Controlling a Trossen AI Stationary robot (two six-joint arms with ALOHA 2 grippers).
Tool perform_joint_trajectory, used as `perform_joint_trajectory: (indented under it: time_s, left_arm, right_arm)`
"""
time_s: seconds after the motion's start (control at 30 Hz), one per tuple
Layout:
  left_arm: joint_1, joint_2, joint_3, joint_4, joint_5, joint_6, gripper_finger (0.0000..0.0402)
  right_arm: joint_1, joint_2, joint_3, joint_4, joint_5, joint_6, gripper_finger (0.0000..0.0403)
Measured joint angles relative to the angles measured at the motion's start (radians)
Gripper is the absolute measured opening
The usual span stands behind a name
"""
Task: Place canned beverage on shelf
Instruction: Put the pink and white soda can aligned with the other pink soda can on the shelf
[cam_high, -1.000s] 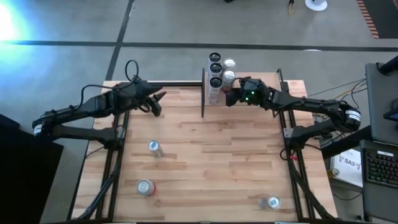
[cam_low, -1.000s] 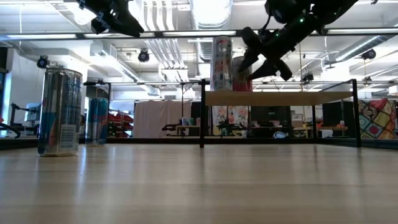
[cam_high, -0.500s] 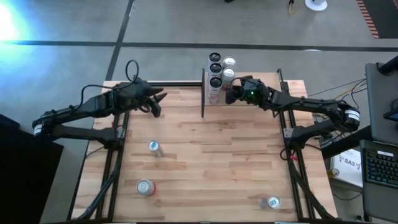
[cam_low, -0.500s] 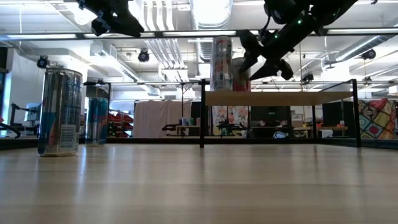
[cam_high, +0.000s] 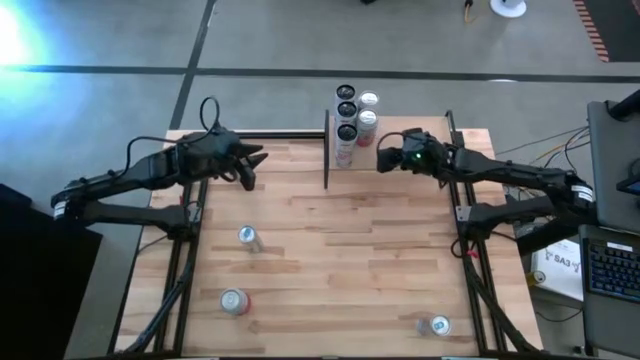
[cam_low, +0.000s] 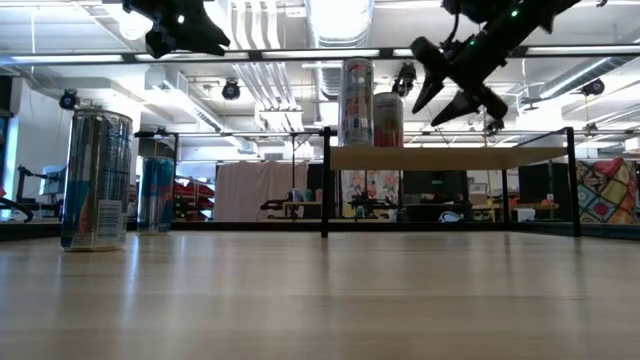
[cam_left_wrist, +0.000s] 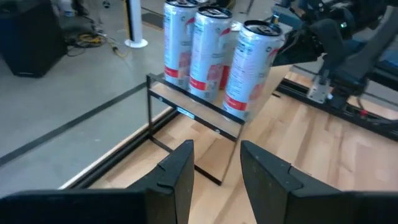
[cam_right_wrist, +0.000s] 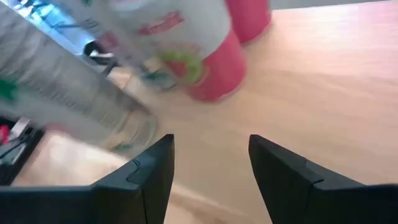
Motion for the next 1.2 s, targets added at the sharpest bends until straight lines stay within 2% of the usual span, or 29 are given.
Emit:
perform_joint_trajectory:
  time_s: [0.2, 0.37, 0.47, 0.5, 0.6, 0.67, 0.77, 0.87, 1.0, 1.1, 1.2]
  left_arm:
    - [0.0, 0.015, 0.092, -0.097, 0.03, -0.002, 0.0108]
    - [0.0, 0.031, 0.175, -0.125, 0.066, -0.049, 0.0108]
    - [-0.002, 0.033, 0.211, -0.129, 0.122, -0.058, 0.0101]
    - [-0.002, 0.033, 0.221, -0.133, 0.128, -0.058, 0.0098]
    - [-0.002, 0.033, 0.26, -0.133, 0.143, -0.071, 0.0088]
    - [-0.002, 0.032, 0.301, -0.133, 0.178, -0.099, 0.0082]
    - [-0.031, 0.03, 0.347, -0.135, 0.248, -0.132, 0.0078]
    - [-0.098, 0.018, 0.33, -0.164, 0.217, -0.156, 0.0078]
    - [-0.209, -0.012, 0.191, -0.13, 0.092, -0.247, 0.0078]
    - [-0.311, -0.022, 0.083, 0.028, 0.03, -0.334, 0.0078]
    - [-0.426, -0.017, 0.05, 0.216, -0.033, -0.361, 0.0078]
  right_arm:
    - [0.024, -0.074, 0.019, 0.016, -0.003, -0.07, 0.0196]
    - [0.082, -0.085, 0.168, -0.004, 0.035, -0.109, 0.0196]
    - [0.056, -0.026, 0.281, -0.105, 0.146, -0.196, 0.0196]
    - [0.029, 0.001, 0.329, -0.154, 0.123, -0.205, 0.0196]
    - [-0.011, 0.071, 0.478, -0.288, -0.09, -0.206, 0.0196]
    - [0.052, 0.096, 0.557, -0.382, -0.122, -0.207, 0.0196]
    - [0.182, 0.119, 0.626, -0.554, -0.006, -0.205, 0.0196]
    - [0.276, 0.124, 0.656, -0.62, 0.043, -0.174, 0.0196]
    - [0.385, 0.114, 0.648, -0.614, 0.043, -0.122, 0.0196]
    - [0.468, 0.126, 0.619, -0.565, 0.051, -0.073, 0.0196]
    - [0.573, 0.128, 0.579, -0.422, 0.05, -0.055, 0.0196]
